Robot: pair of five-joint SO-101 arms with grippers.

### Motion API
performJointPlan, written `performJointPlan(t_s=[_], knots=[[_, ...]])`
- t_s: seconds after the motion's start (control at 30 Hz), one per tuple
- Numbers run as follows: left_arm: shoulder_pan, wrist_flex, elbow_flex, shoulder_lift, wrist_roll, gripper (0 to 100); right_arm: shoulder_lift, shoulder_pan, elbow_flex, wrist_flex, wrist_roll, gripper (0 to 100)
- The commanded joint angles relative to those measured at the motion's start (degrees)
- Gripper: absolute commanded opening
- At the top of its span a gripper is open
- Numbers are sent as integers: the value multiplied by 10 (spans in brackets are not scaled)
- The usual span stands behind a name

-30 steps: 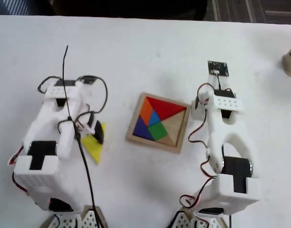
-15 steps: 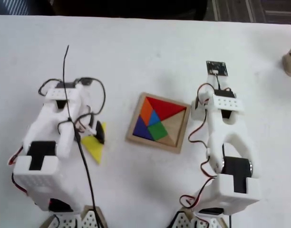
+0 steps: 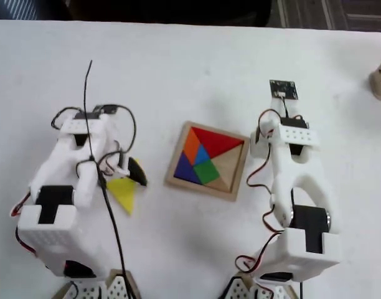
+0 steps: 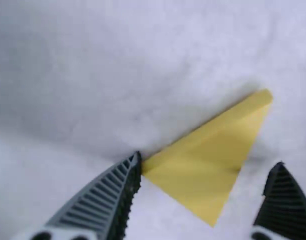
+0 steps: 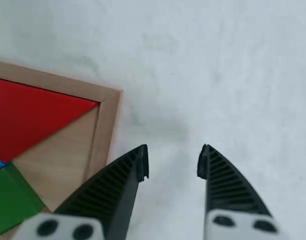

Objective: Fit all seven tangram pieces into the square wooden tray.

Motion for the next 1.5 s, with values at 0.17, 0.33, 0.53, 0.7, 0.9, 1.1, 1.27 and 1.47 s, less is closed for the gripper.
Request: performJointPlan(t_s=[0.17,0.33,0.53,0.7,0.9,1.1,1.27,1.47], knots=[[9,-9,12,-2,10,239,-9,-1,-27,-8,6,163],[9,-9,13,-1,10,221,-9,0,-27,-9,6,163],[10,-9,13,-1,9,218,-9,0,-27,-9,5,163],[35,-10,13,-2,9,147,-9,0,-27,-9,5,163],[44,-21,12,-3,-30,46,-9,0,-27,-9,5,163],[43,-21,12,-3,-43,46,-8,0,-27,-9,7,163],[44,-21,12,-5,-44,46,-8,0,-28,-9,7,163],[58,-18,9,-7,-40,42,-8,0,-28,-10,7,163]])
